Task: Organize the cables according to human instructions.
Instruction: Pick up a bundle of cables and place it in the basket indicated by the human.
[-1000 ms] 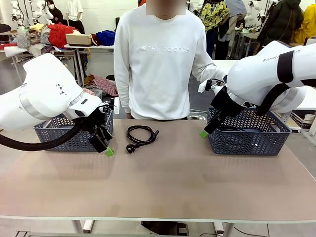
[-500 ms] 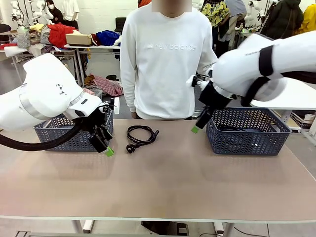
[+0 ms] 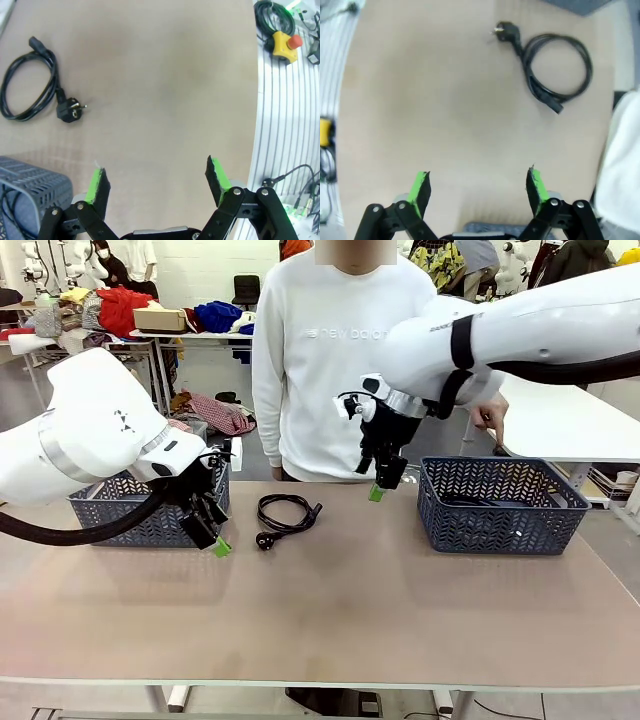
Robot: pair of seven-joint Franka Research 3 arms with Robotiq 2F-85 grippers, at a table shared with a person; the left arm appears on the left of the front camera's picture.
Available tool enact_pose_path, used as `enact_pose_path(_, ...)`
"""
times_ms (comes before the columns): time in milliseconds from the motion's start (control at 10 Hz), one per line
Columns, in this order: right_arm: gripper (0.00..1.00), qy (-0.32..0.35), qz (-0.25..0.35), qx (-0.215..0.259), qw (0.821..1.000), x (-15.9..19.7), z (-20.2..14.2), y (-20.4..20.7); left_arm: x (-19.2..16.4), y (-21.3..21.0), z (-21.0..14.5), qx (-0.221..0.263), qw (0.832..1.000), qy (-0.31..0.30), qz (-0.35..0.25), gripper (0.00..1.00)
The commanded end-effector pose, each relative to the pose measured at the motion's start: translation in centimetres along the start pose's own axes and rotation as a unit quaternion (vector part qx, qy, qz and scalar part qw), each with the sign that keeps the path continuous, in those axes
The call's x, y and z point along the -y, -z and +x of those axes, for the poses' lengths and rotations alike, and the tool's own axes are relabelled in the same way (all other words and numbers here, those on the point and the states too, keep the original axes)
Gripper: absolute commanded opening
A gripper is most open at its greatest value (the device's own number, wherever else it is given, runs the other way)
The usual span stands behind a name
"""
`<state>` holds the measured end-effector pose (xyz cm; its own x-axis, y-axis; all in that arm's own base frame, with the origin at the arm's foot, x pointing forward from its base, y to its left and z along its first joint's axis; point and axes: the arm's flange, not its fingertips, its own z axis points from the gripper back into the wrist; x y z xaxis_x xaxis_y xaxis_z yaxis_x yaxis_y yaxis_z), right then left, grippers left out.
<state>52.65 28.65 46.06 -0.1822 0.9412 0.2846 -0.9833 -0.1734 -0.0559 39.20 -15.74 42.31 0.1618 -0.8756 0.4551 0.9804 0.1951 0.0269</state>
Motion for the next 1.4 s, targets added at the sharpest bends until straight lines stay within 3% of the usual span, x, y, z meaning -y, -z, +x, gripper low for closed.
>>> enact_pose_path(0,1.00,-0.086,0.013,-0.019,0.996,1.7,0.5,0.4,0.0,-0.2,-0.2,0.000,1.000,-0.003,-0.003,1.00)
enact_pose_path(200,1.00,-0.124,0.024,-0.033,0.991,2.4,1.7,1.7,0.0,-0.2,-0.2,0.000,1.000,-0.003,-0.003,1.00)
enact_pose_path(1200,1.00,-0.109,0.025,-0.026,0.993,2.1,2.2,2.6,0.0,-0.2,-0.2,0.000,1.000,-0.003,-0.003,1.00)
enact_pose_path(1300,1.00,-0.134,0.020,-0.037,0.990,2.7,2.9,3.2,0.0,-0.2,-0.2,0.000,1.000,-0.003,-0.003,1.00)
